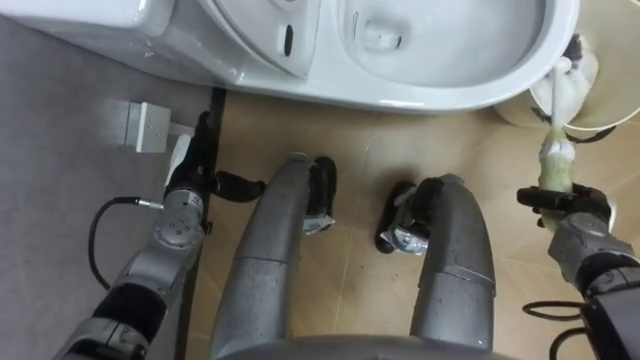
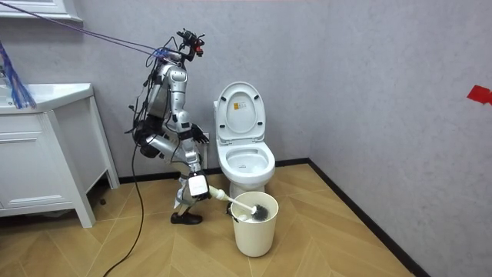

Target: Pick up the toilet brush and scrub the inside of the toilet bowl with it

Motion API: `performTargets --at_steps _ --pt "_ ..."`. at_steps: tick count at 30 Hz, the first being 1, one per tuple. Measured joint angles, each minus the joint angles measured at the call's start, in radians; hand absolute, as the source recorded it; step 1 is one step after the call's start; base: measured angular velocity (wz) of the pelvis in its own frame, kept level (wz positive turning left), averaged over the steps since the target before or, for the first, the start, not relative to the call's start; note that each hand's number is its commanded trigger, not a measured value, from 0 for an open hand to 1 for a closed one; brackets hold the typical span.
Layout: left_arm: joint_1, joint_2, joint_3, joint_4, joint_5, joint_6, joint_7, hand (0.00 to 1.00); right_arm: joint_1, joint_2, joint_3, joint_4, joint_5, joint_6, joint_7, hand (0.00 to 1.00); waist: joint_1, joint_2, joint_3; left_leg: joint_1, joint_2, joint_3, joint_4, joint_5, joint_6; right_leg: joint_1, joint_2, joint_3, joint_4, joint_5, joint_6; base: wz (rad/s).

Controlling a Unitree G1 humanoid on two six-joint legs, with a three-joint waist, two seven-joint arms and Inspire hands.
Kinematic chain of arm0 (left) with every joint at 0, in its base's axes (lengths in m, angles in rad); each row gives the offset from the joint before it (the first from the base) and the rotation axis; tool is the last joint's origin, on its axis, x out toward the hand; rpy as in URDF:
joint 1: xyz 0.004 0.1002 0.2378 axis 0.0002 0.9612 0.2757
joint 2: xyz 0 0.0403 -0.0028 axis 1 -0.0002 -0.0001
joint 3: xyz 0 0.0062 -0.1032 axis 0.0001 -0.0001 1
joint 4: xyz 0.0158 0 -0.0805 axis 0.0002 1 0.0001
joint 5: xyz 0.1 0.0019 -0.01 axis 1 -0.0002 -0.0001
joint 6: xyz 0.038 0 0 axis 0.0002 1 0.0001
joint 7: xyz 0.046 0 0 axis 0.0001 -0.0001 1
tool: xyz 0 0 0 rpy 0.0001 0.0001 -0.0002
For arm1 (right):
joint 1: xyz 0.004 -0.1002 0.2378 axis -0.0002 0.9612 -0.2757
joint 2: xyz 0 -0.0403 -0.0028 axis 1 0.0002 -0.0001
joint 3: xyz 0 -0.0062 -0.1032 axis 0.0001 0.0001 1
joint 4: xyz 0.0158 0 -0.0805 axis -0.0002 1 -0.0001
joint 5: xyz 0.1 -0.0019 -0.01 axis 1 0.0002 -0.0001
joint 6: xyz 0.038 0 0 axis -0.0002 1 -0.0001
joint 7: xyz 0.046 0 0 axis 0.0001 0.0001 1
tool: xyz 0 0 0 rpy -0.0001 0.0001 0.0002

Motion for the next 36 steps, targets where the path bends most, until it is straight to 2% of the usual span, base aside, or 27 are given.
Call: performTargets --at_steps 5,6,7,11,13,17,21,27,30,31,33,34,35,36 --pt "0.026 0.000 0.002 0.000 0.003 -0.001 -0.003 0.00 0.025 0.000 0.006 0.000 0.005 0.000 0.004 1.00 0.000 0.003 -0.0017 0.027 0.002 0.000 -0.002 -0.004 -0.002 0.028 0.000 0.000 -0.003 -0.004 -0.001 0.00" --pt "0.037 0.000 0.002 0.000 0.003 -0.001 -0.006 0.00 0.031 0.000 0.006 0.000 0.005 0.000 0.010 1.00 -0.001 0.007 -0.0068 0.030 0.002 -0.002 -0.004 -0.004 -0.003 0.032 0.001 -0.002 -0.007 -0.007 0.005 0.00" --pt "0.045 0.000 0.002 0.000 0.003 -0.001 -0.009 0.00 0.035 0.000 0.006 0.000 0.005 0.000 0.014 1.00 -0.002 0.009 -0.0084 0.037 0.002 -0.003 -0.006 -0.004 -0.003 0.039 0.002 -0.003 -0.011 -0.006 0.006 0.00" --pt "0.059 0.000 0.002 0.000 0.004 -0.001 -0.026 0.00 0.052 0.001 0.008 0.003 0.021 0.000 0.037 1.00 -0.002 0.011 -0.0099 0.072 0.002 -0.005 -0.022 -0.003 -0.003 0.078 0.003 -0.010 -0.030 -0.005 0.008 0.00" --pt "0.064 0.000 0.002 0.001 0.006 -0.001 -0.028 0.00 0.058 0.003 0.009 0.015 0.067 0.002 0.059 1.00 -0.004 0.011 -0.0103 0.110 0.005 -0.006 -0.056 0.003 -0.009 0.116 0.012 -0.012 -0.069 0.005 0.015 -0.02" --pt "0.095 0.001 0.002 0.002 0.013 -0.001 -0.029 0.00 0.078 0.008 0.008 0.028 0.099 0.003 0.082 1.00 -0.004 0.011 -0.0111 0.207 0.018 -0.003 -0.132 0.012 -0.006 0.216 0.035 -0.021 -0.161 0.033 0.028 -0.09" --pt "0.119 0.002 0.003 0.027 0.012 -0.004 -0.029 0.00 0.098 0.021 -0.009 0.039 0.123 0.003 0.099 1.00 -0.014 0.006 -0.0132 0.303 0.017 -0.003 -0.228 0.030 -0.007 0.313 0.047 -0.033 -0.263 0.059 0.037 -0.03" --pt "0.144 0.005 0.014 0.092 0.014 -0.012 -0.042 0.00 0.115 0.041 -0.026 0.038 0.139 0.003 0.108 1.00 -0.029 -0.002 -0.0121 0.466 0.019 -0.002 -0.351 0.045 -0.005 0.473 0.073 -0.036 -0.402 0.090 0.039 -0.03" --pt "0.153 0.005 0.027 0.095 0.016 -0.026 -0.048 0.00 0.133 0.051 -0.074 0.008 0.167 0.002 0.106 1.00 -0.032 -0.008 -0.0129 0.535 0.018 -0.002 -0.398 0.046 -0.007 0.548 0.079 -0.046 -0.456 0.095 0.045 0.03" --pt "0.164 0.005 0.035 0.095 0.016 -0.035 -0.048 0.00 0.137 0.059 -0.095 0.000 0.176 0.002 0.106 1.00 -0.031 -0.017 -0.0135 0.572 0.018 -0.002 -0.421 0.046 -0.007 0.584 0.082 -0.045 -0.479 0.097 0.048 0.00" --pt "0.187 0.004 0.066 0.101 0.016 -0.047 -0.049 0.00 0.156 0.074 -0.105 -0.008 0.198 0.002 0.107 1.00 -0.033 -0.032 -0.0169 0.635 0.017 -0.002 -0.470 0.049 -0.012 0.648 0.090 -0.051 -0.533 0.104 0.053 0.02" --pt "0.205 0.004 0.086 0.101 0.016 -0.049 -0.048 0.00 0.189 0.081 -0.117 -0.034 0.203 0.001 0.107 1.00 -0.033 -0.039 -0.0232 0.677 0.018 -0.006 -0.497 0.051 -0.014 0.699 0.099 -0.064 -0.575 0.110 0.055 0.09" --pt "0.215 0.004 0.095 0.102 0.016 -0.050 -0.046 0.00 0.205 0.084 -0.122 -0.046 0.201 -0.001 0.107 1.00 -0.033 -0.041 -0.0252 0.697 0.020 -0.011 -0.509 0.051 -0.015 0.726 0.107 -0.065 -0.599 0.115 0.058 0.16" --pt "0.236 0.003 0.113 0.102 0.024 -0.050 -0.045 0.00 0.243 0.091 -0.132 -0.070 0.201 -0.004 0.109 1.00 -0.034 -0.048 -0.0318 0.738 0.021 -0.015 -0.536 0.052 -0.017 0.779 0.116 -0.075 -0.646 0.123 0.063 0.17"
